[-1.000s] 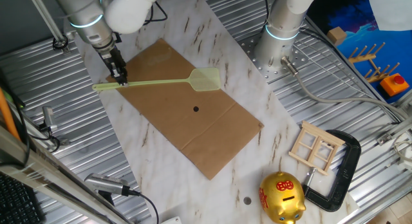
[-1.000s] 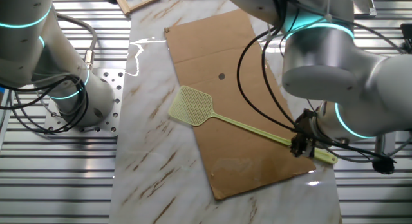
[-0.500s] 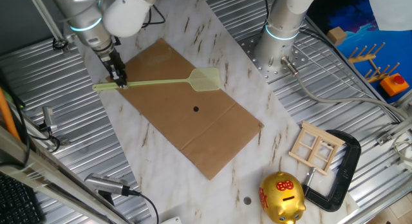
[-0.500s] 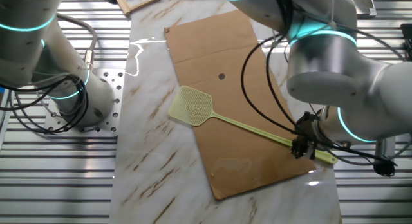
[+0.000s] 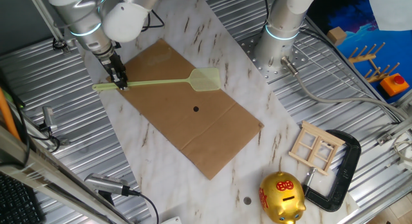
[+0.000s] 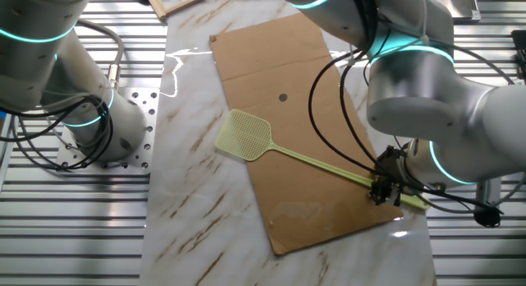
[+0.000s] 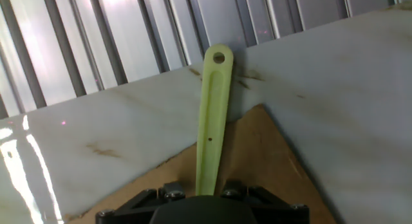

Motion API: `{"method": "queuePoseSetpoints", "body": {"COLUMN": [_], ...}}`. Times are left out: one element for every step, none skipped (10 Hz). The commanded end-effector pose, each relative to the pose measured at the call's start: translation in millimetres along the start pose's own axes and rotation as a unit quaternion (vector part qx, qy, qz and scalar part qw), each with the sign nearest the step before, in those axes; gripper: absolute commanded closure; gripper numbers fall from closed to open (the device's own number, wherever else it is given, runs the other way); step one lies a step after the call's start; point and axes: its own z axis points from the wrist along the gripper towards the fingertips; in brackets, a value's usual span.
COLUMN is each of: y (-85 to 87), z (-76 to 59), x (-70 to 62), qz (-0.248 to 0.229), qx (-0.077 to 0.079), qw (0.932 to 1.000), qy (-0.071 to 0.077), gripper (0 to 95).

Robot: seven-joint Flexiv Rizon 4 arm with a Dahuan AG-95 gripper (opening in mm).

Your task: Swat with a flyswatter

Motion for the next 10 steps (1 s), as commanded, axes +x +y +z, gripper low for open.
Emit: {"method": "queuePoseSetpoints", "body": {"y": [-1.1,-2.2,-3.8,-5.5,-6.0,-5.5,-3.6,-1.9,1.5,4.5], "z": [1.2,0.6,-0.3,-0.8,-0.9,-2.1,-5.2,-8.0,-13.2,-16.9], "x": [-0.9,-0.7,-0.3,-0.1,-0.2,-1.0,-2.8,-3.6,-5.6,-9.8], "qz": [0.0,-0.002,-0.006,-0.009,-0.01,-0.01,-0.012,-0.015,-0.019,-0.02], "qx": [-0.001,-0.002,-0.002,-0.004,-0.006,-0.004,-0.003,-0.004,-0.004,-0.005], "qw": [1.0,1.0,1.0,1.0,0.9999,0.9998,0.9997,0.9997,0.9997,0.9997], "qy": [0.001,0.001,0.001,0.001,0.002,0.017,0.021,0.02,0.016,0.015], "gripper": [95.0,95.0,95.0,95.0,95.0,95.0,95.0,95.0,95.0,95.0]}}
